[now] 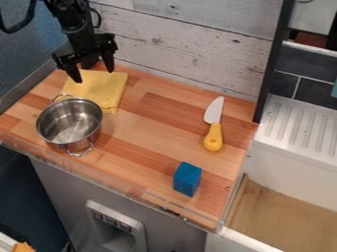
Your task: Put the yellow cloth in the upper left corner of the table
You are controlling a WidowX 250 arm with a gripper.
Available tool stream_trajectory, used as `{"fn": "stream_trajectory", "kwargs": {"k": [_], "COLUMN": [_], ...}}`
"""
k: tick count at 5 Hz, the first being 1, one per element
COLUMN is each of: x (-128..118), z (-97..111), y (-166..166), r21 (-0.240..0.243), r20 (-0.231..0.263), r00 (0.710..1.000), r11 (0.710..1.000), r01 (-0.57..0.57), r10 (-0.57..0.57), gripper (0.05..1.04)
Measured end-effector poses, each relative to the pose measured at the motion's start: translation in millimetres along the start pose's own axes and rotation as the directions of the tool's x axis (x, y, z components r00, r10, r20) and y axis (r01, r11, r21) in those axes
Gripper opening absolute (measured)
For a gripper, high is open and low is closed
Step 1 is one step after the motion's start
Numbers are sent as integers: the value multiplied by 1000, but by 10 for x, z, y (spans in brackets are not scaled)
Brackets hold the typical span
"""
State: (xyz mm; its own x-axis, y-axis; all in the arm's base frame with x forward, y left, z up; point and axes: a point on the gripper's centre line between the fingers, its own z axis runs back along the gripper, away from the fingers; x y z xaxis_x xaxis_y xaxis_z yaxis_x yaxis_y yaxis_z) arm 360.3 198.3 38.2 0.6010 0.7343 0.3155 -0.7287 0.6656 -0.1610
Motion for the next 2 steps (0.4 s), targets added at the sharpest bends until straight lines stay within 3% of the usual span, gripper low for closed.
{"fn": "stream_trajectory", "kwargs": {"k": [1, 2], "x": [23, 30], "z": [247, 272], "y": [-24, -31], "r21": [-17, -17], "r20": [56, 62], "r00": [998, 997], "r11": [999, 999], "r01": [30, 37], "r10": [-29, -36], "gripper": [1001, 1001]}}
